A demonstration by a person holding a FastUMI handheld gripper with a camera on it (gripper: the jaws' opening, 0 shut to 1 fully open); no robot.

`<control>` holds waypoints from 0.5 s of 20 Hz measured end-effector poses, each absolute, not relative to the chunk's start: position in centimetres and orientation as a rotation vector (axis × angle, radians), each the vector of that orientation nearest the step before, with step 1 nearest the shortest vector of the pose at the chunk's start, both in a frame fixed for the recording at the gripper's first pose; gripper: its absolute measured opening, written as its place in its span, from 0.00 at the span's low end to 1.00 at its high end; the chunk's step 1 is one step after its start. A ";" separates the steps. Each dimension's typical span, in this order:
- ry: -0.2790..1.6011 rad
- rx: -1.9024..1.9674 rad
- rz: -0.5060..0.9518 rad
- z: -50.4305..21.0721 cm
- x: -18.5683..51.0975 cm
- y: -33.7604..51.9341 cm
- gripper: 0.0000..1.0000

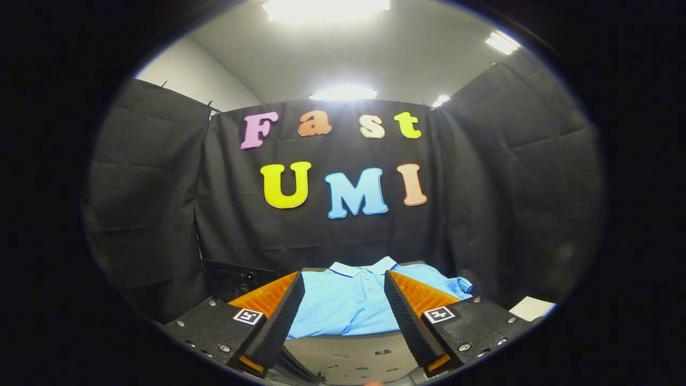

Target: Put the clothes into the washing machine and then close the washing machine lid.

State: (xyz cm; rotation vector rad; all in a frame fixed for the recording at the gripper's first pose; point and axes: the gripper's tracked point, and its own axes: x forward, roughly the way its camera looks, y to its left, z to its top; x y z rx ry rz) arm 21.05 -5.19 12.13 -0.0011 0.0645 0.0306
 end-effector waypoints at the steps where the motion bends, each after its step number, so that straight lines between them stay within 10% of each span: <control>1: 0.080 -0.018 0.027 12.0 21.9 -5.6 0.93; 10: 0.210 -0.021 0.043 10.0 28.7 -7.2 0.93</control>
